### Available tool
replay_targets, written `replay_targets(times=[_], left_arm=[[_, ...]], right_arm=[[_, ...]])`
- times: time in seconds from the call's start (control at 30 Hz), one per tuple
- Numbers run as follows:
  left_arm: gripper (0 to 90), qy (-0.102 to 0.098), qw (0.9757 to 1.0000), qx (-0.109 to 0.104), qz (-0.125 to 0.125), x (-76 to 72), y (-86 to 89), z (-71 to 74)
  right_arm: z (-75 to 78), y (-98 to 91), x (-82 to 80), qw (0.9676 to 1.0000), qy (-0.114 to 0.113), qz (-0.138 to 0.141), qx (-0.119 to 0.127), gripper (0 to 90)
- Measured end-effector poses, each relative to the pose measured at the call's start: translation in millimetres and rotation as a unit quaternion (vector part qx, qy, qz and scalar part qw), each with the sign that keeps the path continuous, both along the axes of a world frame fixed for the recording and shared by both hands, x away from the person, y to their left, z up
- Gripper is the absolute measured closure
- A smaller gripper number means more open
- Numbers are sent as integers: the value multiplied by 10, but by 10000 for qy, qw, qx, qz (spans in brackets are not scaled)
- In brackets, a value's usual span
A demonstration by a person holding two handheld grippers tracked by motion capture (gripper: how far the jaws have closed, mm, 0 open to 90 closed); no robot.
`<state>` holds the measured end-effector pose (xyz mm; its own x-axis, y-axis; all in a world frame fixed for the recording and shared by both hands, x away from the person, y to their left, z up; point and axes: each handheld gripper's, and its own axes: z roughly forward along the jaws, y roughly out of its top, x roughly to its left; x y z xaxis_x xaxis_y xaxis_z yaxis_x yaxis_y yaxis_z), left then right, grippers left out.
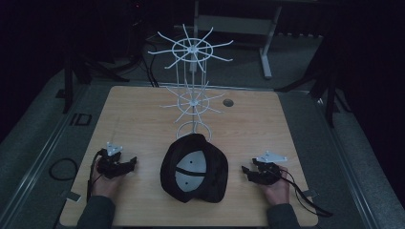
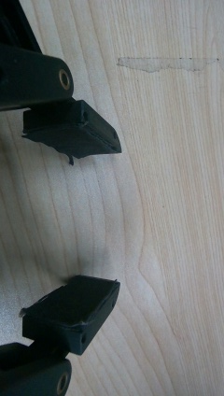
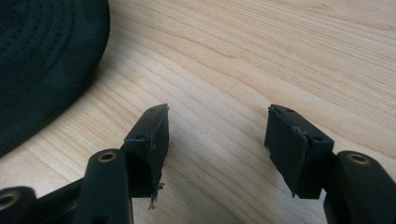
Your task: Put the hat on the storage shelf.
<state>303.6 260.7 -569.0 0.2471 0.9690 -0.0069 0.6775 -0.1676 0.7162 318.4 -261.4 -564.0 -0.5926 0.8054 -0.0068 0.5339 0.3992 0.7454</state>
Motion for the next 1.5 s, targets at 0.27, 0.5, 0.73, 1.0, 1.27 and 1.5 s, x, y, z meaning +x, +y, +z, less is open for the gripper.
replay_targets(times=[0.27, 0.5, 0.73, 1.0, 1.27, 1.5], left_arm=[[289, -11, 10000, -16, 9, -2, -2, -3], [288, -4, 10000, -11, 11, -2, -4, -2], [287, -3, 10000, -10, 18, -3, -6, -2], [287, -2, 10000, -11, 17, -3, -6, -2], [287, -1, 10000, -8, 20, -3, -6, -2], [287, 0, 10000, -8, 19, -3, -7, -2]], right_arm=[[31, 20, -6, 9999, 122, 2, -78, 410], [234, 139, -92, 9990, 145, 378, -195, 430], [496, 338, -266, 9950, -1, 984, -179, 429], [716, 618, -458, 9882, 3, 1535, -7, 413], [780, 922, -625, 9771, 8, 2125, 67, 395], [828, 1151, -782, 9671, 14, 2538, 173, 346]])
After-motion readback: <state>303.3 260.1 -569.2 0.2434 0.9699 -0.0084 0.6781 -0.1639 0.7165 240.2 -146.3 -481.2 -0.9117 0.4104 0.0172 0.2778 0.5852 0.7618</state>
